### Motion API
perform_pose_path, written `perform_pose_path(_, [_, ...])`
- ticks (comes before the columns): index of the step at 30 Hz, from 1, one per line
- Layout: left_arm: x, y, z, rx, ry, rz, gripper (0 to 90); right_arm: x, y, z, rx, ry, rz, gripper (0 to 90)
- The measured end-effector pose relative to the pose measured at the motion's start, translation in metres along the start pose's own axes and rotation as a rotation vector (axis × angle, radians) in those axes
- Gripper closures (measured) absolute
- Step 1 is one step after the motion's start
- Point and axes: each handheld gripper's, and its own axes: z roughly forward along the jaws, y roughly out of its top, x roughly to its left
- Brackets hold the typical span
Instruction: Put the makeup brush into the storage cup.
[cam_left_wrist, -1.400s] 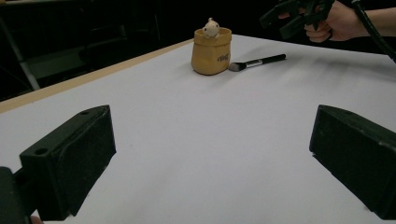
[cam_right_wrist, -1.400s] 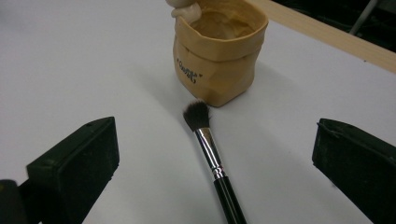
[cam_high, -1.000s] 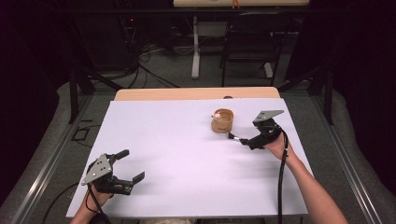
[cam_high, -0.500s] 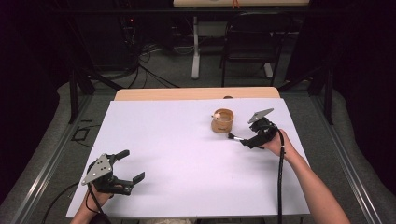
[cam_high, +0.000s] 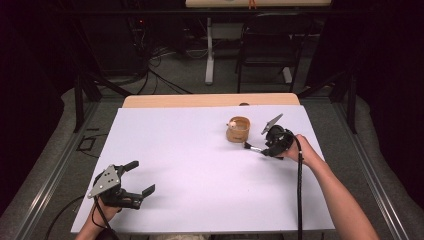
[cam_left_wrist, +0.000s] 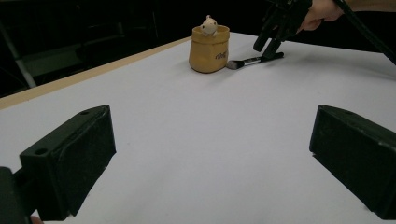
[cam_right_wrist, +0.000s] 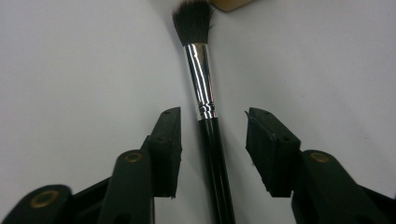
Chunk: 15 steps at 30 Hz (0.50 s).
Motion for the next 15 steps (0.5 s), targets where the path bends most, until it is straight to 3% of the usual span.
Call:
perform_pose_path(2, [0.000,0.000,0.000,0.001,0.003,-0.001,0.3,0.000,0.000,0.001,-0.009,-0.004,0.003,60.1])
perform_pose_path(6, [0.000,0.000,0.000,0.002,0.002,0.000,0.3,-0.002,0.006,0.000,0.053,0.001,-0.022,65.8])
perform_pose_path(12, [0.000,0.000,0.000,0.001,-0.002,0.000,0.3,-0.001,0.009,0.005,0.089,0.007,-0.042,68.7])
perform_pose_path(14, [0.000,0.000,0.000,0.001,-0.001,0.000,0.3,-0.001,0.012,0.004,0.145,0.013,-0.049,70.3])
perform_pose_path(15, [0.000,0.000,0.000,0.002,0.001,0.000,0.3,-0.001,0.012,0.004,0.145,0.013,-0.049,70.3])
